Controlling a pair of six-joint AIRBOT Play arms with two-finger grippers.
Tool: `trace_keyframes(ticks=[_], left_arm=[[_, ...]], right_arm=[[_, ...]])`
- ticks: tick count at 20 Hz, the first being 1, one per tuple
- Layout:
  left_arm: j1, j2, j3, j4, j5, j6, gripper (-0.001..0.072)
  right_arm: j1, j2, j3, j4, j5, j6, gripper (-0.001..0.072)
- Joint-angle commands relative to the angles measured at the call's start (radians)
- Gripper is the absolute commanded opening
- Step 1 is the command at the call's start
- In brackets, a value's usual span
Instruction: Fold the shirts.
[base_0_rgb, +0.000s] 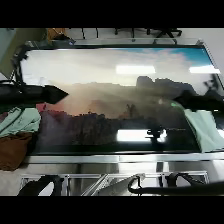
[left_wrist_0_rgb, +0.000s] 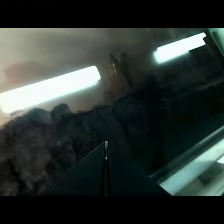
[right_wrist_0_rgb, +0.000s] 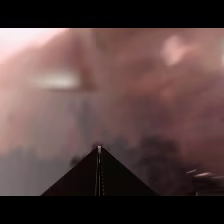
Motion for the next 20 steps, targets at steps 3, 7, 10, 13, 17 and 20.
trace_keyframes(ticks=[3,7,10,13,17,20], left_arm=[[-0.229,0.090,-0.257,0.001,0.089,-0.059,0.0013],[-0.304,0.146,-0.349,0.000,0.116,-0.063,0.0013],[-0.316,0.170,-0.375,0.001,0.135,-0.063,0.0014],[-0.316,0.174,-0.378,0.000,0.135,-0.063,0.0014],[-0.316,0.174,-0.378,0.001,0.135,-0.063,0.0014],[-0.316,0.174,-0.378,0.001,0.134,-0.063,0.0014]], right_arm=[[0.416,0.002,-0.071,0.011,-0.076,0.013,0.0021],[0.436,0.002,-0.071,0.017,-0.065,0.016,0.0021],[0.436,0.002,-0.071,0.022,-0.024,0.016,0.0022],[0.436,0.002,-0.071,0.021,0.026,0.016,0.0021],[0.436,0.002,-0.071,0.021,0.026,0.016,0.0021],[0.436,0.002,-0.071,0.021,0.026,0.016,0.0021]])
